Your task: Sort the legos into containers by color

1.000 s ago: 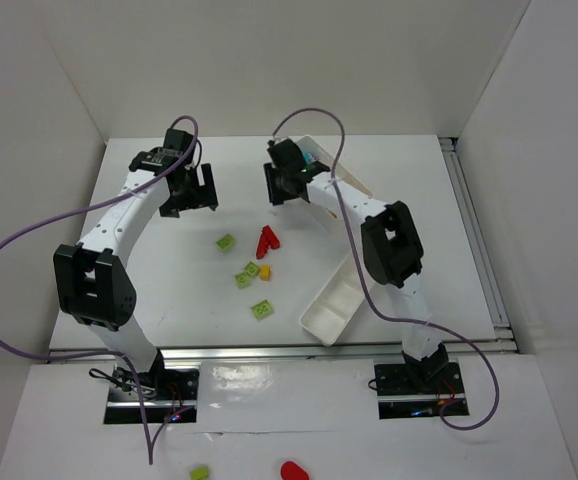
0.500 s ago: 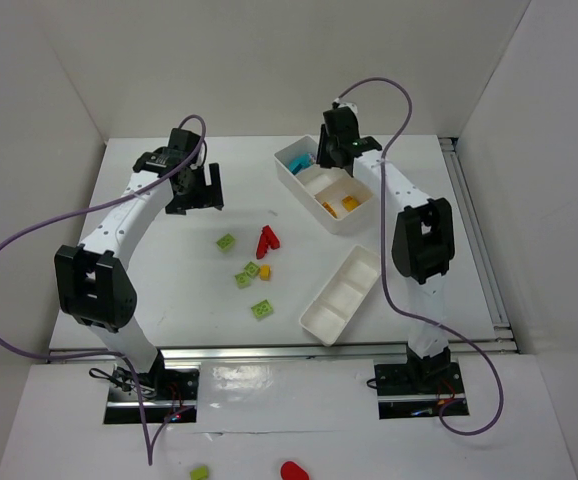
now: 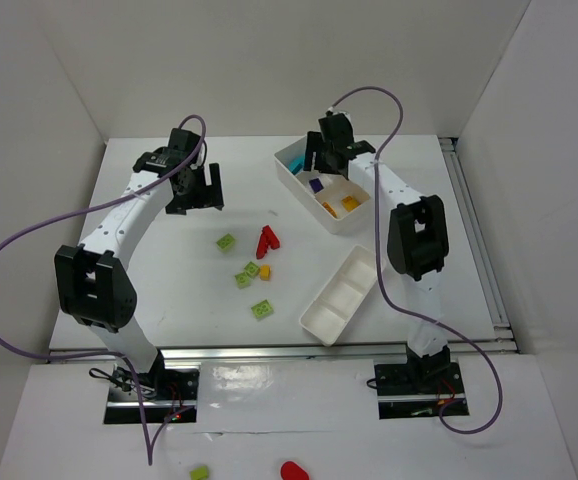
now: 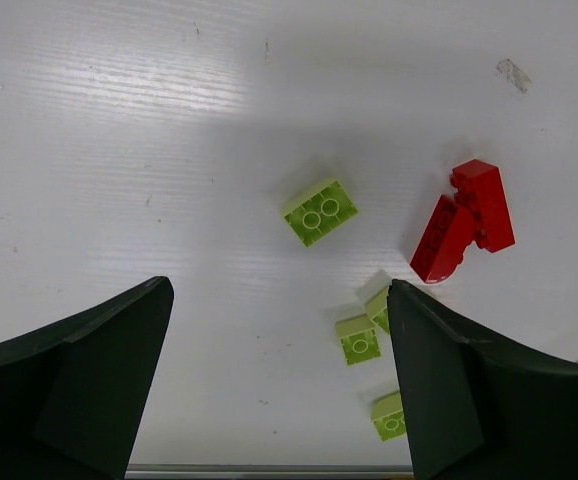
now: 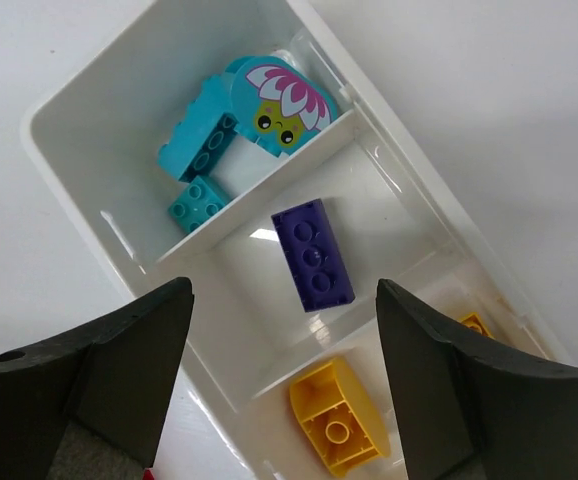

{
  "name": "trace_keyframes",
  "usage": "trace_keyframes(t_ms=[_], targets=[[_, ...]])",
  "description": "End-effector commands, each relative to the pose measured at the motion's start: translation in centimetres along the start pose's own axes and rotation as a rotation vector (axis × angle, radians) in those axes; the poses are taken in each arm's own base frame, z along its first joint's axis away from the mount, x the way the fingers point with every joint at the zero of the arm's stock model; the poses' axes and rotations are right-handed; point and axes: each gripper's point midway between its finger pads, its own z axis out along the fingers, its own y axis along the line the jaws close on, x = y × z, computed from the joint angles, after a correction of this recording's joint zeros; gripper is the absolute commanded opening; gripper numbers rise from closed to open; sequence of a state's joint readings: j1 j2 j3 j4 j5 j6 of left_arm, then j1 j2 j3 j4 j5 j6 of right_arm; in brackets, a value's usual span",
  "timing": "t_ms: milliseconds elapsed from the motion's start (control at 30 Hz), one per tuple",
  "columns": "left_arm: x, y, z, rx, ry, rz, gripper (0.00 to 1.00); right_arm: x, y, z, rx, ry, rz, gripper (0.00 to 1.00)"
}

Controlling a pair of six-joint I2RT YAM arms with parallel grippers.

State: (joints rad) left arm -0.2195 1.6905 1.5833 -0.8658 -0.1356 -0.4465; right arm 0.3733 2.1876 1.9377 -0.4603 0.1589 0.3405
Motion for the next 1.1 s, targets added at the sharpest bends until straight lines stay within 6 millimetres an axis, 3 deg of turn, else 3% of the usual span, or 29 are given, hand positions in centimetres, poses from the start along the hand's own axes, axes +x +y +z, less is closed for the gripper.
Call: trace_keyframes(t_ms=[0, 67, 133, 167, 200, 233, 267, 300, 333, 400, 433, 567, 700, 900, 933, 967, 1033, 1067], targets=[[-1.4, -0.4, -1.9, 0.026, -0.066, 0.010, 0.97, -2.2, 1.0, -1.7, -0.030, -0.067, 0.009, 0.81], [-1.5, -0.2, -1.9, 0.016, -0.070, 0.010, 0.97, -4.3, 1.9, -4.6, -0.040, -0.146, -0.019, 0.80], [-1.8, -0.3, -2.1, 0.019, -0.078, 0.009, 0.97, -2.9, 3.1, -6.3, -0.047, -0.142, -0.068, 0.74], [-1.8, -0.1, -2.0, 0.011, -0.082, 0.009, 0.97, -3.3, 3.8, -8.4, -0.070, -0.164, -0.092, 0.74], [-1.8, -0.1, -2.0, 0.010, -0.082, 0.009, 0.97, -0.9, 3.8, -8.5, -0.070, -0.122, -0.125, 0.74], [-1.8, -0.1, -2.0, 0.010, -0.082, 0.009, 0.97, 0.9, 5.5, -9.4, -0.100, -0.101, -0.167, 0.74], [-1.8, -0.1, -2.0, 0.010, -0.082, 0.009, 0.97, 1.5, 6.1, -10.9, -0.120, -0.104, -0.206, 0.74], [-1.7, -0.1, -1.7, 0.007, -0.073, 0.010, 0.97, 3.5, 6.6, -11.3, -0.139, -0.067, -0.249, 0.74], [-1.7, -0.1, -1.7, 0.007, -0.073, 0.010, 0.97, 7.8, 7.1, -11.4, -0.152, 0.005, -0.319, 0.74], [-1.6, -0.1, -1.4, 0.004, -0.064, 0.011, 0.97, 11.5, 7.6, -11.9, -0.203, 0.073, -0.399, 0.74], [-1.2, -0.7, -1.0, 0.016, -0.049, 0.020, 0.97, 14.3, 7.8, -12.1, -0.217, 0.134, -0.434, 0.76], [-1.5, -0.8, -0.9, 0.018, -0.052, 0.011, 0.97, 19.1, 9.3, -13.1, -0.290, 0.226, -0.514, 0.80], [-1.8, -0.9, -1.1, 0.021, -0.061, 0.009, 0.97, 20.9, 9.4, -12.3, -0.273, 0.265, -0.526, 0.80], [-1.7, -1.3, -1.2, 0.026, -0.060, 0.017, 0.97, 21.4, 10.6, -10.1, -0.290, 0.251, -0.520, 0.74], [-1.7, -1.3, -1.2, 0.026, -0.060, 0.017, 0.97, 22.4, 10.4, -9.5, -0.289, 0.279, -0.526, 0.74], [-1.7, -1.3, -1.2, 0.026, -0.060, 0.017, 0.97, 22.0, 11.2, -9.2, -0.307, 0.266, -0.520, 0.73], [-1.7, -1.3, -1.2, 0.026, -0.060, 0.017, 0.97, 22.5, 10.9, -8.1, -0.276, 0.275, -0.528, 0.73], [-1.4, -1.0, -1.0, 0.014, -0.054, 0.018, 0.97, 21.7, 11.1, -7.6, -0.276, 0.258, -0.515, 0.73]])
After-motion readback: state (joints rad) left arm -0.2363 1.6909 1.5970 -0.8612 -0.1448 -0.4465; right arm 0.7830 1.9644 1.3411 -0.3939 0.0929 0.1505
